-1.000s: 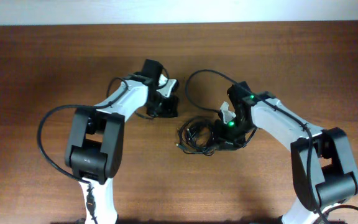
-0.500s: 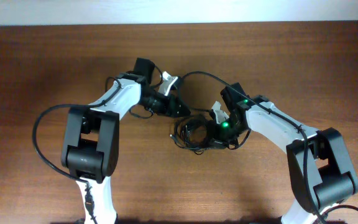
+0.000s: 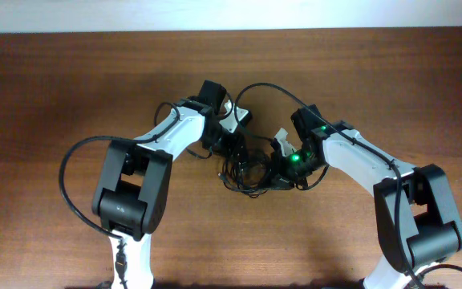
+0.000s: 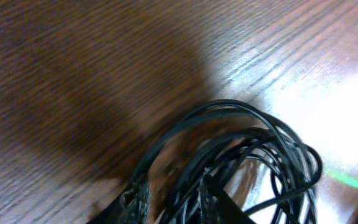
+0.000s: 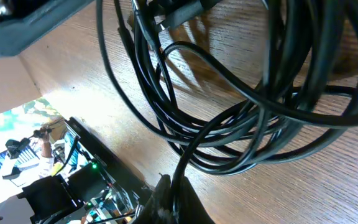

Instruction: Untangle cables

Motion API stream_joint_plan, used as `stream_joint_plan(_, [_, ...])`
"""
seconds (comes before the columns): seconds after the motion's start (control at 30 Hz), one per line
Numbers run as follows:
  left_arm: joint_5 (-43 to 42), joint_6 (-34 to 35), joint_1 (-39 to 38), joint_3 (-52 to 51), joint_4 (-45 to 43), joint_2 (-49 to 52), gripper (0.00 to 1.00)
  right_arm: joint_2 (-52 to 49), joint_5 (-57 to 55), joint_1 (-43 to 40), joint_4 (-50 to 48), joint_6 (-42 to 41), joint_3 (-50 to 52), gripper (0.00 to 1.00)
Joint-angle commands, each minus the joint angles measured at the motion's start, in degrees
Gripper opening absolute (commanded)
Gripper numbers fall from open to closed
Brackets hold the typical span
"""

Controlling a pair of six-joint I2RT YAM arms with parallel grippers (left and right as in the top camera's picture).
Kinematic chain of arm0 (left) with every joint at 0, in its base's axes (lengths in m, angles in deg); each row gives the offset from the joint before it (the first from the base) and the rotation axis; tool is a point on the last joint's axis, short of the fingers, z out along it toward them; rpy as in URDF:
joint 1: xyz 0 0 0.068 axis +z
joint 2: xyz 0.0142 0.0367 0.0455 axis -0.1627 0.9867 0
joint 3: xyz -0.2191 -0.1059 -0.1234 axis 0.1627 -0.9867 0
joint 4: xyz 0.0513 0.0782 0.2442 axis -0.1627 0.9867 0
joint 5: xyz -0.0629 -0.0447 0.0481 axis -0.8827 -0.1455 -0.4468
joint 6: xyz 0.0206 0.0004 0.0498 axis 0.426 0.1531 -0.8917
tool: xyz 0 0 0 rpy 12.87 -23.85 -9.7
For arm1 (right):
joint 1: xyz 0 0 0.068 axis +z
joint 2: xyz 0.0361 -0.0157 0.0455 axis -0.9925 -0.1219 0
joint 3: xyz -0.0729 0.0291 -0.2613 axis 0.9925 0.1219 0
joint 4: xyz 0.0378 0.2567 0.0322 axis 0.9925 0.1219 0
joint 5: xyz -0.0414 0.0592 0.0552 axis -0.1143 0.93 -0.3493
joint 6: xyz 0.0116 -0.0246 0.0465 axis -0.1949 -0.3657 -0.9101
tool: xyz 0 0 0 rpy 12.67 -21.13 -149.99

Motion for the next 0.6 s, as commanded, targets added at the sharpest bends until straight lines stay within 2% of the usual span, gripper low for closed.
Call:
stream_joint_plan(0.0, [4.07, 2.05, 0.09, 0.68, -0.35, 1.40, 0.25, 1.07, 1.38, -0.17, 1.49, 0.61, 0.09, 0.04])
stream_joint_plan(0.1, [2.38, 1.97, 0.09, 0.70, -0.55, 1.40, 0.26, 1.05, 1.16, -0.09, 2.38, 0.61, 0.09, 0.05])
stream_joint_plan(0.17, [0.79, 0.63, 0.15, 0.70, -0.76, 1.38, 0.28, 1.05, 0.44, -0.04, 2.75, 0.61, 0.11, 0.10])
stream_joint_plan(0.33, [3.65, 1.20, 0.15, 0.70, -0.74, 1.38, 0.29, 1.01, -5.81, -0.04, 6.54, 0.61, 0.13, 0.14])
stream_joint_plan(0.47, [1.31, 1.33, 0.15, 0.70, -0.74, 1.38, 0.29, 1.01, -1.44, 0.42, 6.47, 0.57, 0.13, 0.25])
stream_joint_plan(0.57, [1.22, 1.31, 0.15, 0.70, -0.74, 1.38, 0.31, 0.96, -2.47, 2.38, 6.25, -0.63, 0.15, 0.28])
